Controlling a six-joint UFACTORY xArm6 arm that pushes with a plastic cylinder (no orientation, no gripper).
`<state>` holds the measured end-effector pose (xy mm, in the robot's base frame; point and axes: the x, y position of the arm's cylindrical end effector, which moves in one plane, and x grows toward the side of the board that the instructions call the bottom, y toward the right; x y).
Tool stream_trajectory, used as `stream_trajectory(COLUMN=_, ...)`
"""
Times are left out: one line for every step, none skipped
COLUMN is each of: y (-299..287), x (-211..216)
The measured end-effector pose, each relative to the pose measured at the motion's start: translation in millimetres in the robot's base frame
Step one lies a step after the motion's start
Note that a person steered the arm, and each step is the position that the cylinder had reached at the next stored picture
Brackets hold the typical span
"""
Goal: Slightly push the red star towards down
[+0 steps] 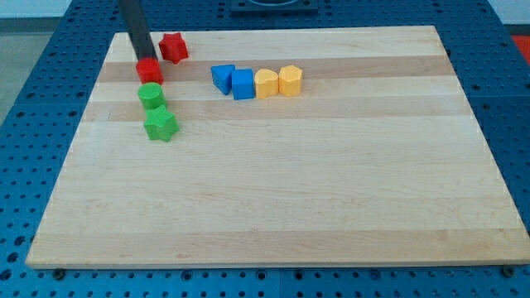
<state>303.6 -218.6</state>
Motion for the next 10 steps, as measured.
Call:
stream_trajectory(y=0.0, x=73.2)
stream_trajectory(y=-0.1, x=114.7)
stream_trajectory(y=-2.6, x=102.5)
stream_trajectory(y=-17.9, x=56.2)
stream_trajectory(y=-42.2, x=-18.3)
stream_trajectory(y=-51.3, x=-86.9)
stream_trajectory(y=-0.3, x=-107.1)
stream_trajectory(y=30.7, x=-111.1)
stream_trajectory(y=30.7, x=-109.9)
stream_trajectory(y=32.5, x=-33.1)
